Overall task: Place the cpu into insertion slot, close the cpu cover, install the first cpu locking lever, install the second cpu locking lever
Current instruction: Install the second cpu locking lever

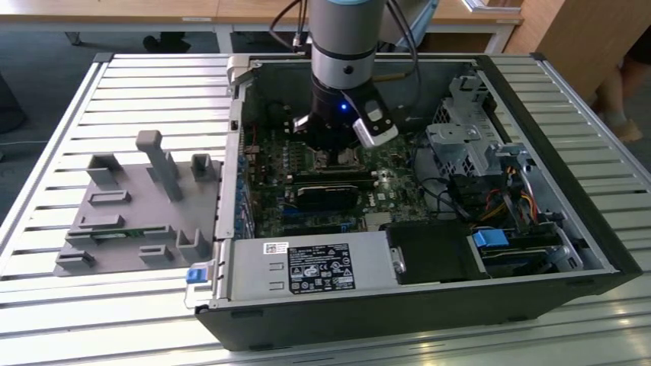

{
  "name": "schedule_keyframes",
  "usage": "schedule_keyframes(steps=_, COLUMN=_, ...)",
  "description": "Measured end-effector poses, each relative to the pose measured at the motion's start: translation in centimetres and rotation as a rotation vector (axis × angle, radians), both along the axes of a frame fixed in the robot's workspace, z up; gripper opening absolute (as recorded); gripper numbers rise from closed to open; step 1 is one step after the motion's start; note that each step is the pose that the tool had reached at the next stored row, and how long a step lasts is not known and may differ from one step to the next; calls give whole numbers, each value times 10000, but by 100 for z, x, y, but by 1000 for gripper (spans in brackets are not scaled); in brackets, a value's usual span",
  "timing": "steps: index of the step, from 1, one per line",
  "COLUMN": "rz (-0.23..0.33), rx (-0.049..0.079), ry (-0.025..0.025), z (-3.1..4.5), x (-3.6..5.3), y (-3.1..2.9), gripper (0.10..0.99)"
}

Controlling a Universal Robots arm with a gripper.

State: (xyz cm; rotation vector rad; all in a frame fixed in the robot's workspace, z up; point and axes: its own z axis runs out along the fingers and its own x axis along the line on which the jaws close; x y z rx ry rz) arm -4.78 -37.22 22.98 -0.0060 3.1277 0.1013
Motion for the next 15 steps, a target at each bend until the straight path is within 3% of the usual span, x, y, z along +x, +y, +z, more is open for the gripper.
schedule_keyframes(steps=6, rz=-1, rx=435, ry=0, z=-25, x=-21, y=-51, gripper=106)
schedule_keyframes(steps=15, rz=1, rx=527, ry=1, z=-96, x=-119, y=-76, gripper=106)
